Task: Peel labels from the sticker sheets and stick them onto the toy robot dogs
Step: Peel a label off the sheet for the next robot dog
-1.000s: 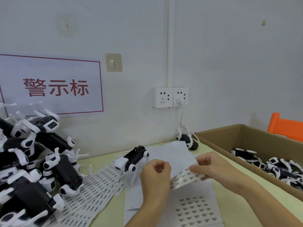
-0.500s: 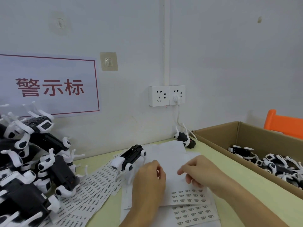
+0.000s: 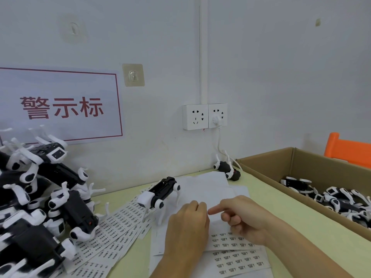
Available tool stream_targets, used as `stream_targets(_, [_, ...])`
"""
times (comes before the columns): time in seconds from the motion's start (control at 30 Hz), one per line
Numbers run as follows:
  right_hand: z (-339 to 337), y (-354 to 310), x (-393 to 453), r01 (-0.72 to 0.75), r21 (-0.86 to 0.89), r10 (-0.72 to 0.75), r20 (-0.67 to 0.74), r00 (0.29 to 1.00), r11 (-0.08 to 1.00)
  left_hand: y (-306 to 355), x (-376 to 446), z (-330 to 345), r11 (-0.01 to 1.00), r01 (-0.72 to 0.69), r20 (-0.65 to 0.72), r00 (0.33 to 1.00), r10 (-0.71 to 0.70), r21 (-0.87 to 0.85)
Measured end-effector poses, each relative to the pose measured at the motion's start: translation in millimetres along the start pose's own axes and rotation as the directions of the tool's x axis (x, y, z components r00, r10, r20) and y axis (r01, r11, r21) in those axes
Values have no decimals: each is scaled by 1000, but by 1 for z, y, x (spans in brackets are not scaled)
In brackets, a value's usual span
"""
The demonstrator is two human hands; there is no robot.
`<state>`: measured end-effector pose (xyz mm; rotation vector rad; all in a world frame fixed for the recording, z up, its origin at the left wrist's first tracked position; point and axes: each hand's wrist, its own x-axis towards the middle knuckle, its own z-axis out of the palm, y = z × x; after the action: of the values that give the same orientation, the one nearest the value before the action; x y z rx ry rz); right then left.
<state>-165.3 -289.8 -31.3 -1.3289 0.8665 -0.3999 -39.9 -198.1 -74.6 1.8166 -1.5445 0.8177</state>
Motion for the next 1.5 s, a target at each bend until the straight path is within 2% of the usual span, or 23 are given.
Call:
stream_targets(0.37, [3, 2, 1, 38, 48, -39, 20, 999, 998, -1, -1, 1, 997, -41, 10, 999, 41, 66])
stream_targets(0.63, [3, 4, 3, 47, 83, -48, 9, 999, 995, -4, -2, 6, 995, -96, -1, 995, 96, 30])
stream_targets(0.83, [5, 6, 3, 41, 165, -49, 42, 998, 985, -5, -2, 5, 996, -85, -12, 996, 85, 31])
stream_targets(1.07, [16, 2, -5, 89, 358, -136, 110, 985, 930, -7, 1, 2, 999, -17, -110, 994, 20, 27])
stream_targets(1.3, [22, 1, -7, 126, 397, -171, 80, 982, 909, -5, -3, 5, 1000, -1, -90, 996, 2, 10])
stream_targets(1.4, [19, 1, -4, 153, 354, -168, 12, 986, 923, -5, -3, 4, 994, 66, -65, 995, -72, -92])
stream_targets(1.5, [16, 1, -2, 162, 333, -160, -33, 987, 929, -7, -3, 0, 921, 284, 78, 959, -273, -266])
